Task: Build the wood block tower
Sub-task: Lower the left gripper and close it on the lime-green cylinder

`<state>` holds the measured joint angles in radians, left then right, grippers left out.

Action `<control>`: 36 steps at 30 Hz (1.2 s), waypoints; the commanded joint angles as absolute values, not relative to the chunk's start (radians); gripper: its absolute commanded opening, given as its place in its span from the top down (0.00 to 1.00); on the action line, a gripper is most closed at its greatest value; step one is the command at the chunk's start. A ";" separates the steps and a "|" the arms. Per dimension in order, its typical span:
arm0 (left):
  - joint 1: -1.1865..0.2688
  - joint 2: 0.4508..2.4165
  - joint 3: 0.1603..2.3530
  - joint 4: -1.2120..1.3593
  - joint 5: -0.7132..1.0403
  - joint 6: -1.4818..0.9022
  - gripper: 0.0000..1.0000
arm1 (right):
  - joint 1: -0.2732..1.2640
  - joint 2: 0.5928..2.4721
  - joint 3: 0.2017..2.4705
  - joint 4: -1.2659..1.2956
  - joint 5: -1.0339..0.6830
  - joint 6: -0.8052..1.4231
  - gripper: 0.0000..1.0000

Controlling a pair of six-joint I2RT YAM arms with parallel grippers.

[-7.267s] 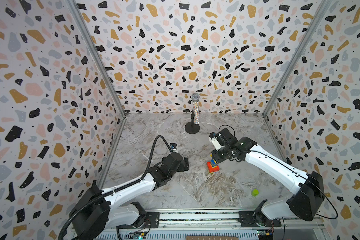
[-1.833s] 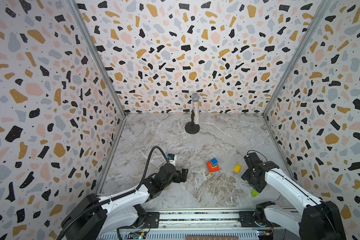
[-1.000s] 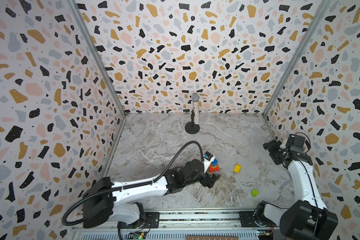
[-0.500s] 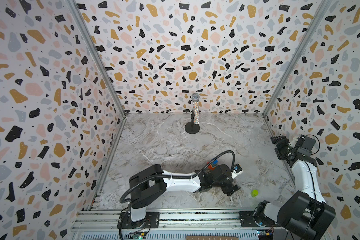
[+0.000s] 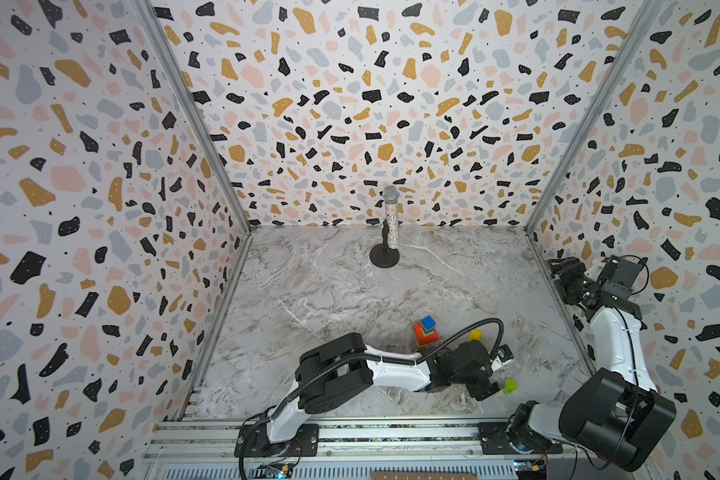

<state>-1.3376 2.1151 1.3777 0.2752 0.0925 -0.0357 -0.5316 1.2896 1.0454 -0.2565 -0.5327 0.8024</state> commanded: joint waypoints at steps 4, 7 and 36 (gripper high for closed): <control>-1.350 2.173 1.454 0.325 0.113 -0.004 0.24 | -0.517 1.298 1.113 -0.283 -0.562 0.778 0.29; -1.354 2.204 1.482 0.321 0.126 -0.005 0.26 | -0.506 1.301 1.115 -0.286 -0.561 0.767 0.29; -1.366 2.338 1.599 0.325 0.063 -0.038 0.58 | -0.461 1.325 1.115 -0.280 -0.577 0.741 0.30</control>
